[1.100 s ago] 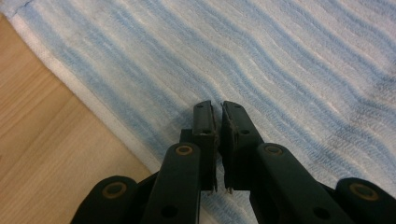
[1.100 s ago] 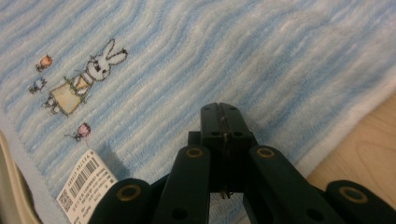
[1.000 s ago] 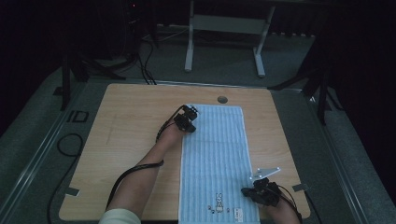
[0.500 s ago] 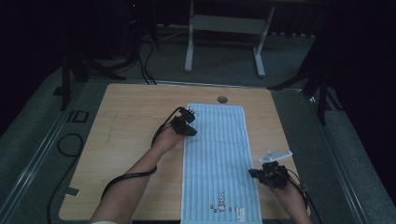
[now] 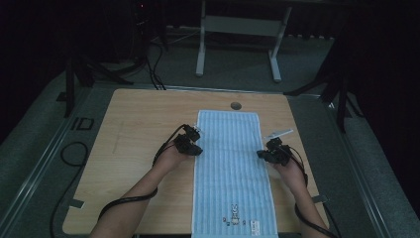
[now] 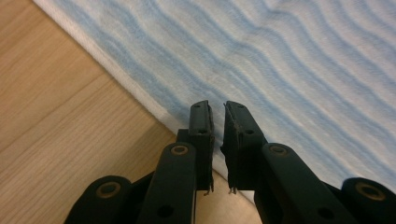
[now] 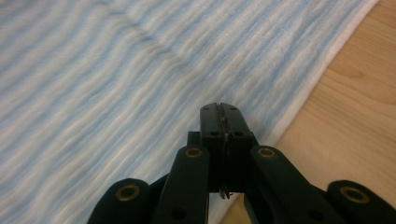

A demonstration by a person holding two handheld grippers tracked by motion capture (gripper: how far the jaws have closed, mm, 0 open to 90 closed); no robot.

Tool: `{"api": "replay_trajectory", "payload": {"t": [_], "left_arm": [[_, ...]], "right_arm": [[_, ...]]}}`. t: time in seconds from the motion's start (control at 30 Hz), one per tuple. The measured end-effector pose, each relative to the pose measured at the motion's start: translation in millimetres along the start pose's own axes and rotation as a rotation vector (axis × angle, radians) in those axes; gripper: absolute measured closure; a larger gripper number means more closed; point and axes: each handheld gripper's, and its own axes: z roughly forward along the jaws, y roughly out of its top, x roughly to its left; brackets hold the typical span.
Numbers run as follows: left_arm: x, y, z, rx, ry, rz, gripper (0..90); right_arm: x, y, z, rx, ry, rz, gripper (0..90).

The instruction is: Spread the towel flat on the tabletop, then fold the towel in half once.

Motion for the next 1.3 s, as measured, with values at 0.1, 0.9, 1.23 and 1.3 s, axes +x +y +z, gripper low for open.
{"api": "replay_trajectory", "payload": {"t": [0.1, 0.9, 1.23, 1.3], "left_arm": [[0.2, 2.2, 8.5, 0.000, 0.010, -0.001, 80.9], [14.1, 13.8, 8.7, -0.010, 0.085, -0.026, 56.9], [49.8, 20.0, 5.4, -0.028, 0.138, -0.161, 49.7], [53.7, 21.5, 7.0, -0.036, 0.150, -0.170, 49.6]], "right_arm": [[-6.0, 4.5, 21.9, 0.061, 0.006, 0.001, 89.6], [-43.3, 23.9, 9.2, 0.048, 0.000, 0.093, 82.4], [-66.1, 46.4, 17.8, 0.112, -0.062, 0.138, 64.2], [-70.5, 49.1, 23.2, 0.127, -0.086, 0.144, 60.0]]}}
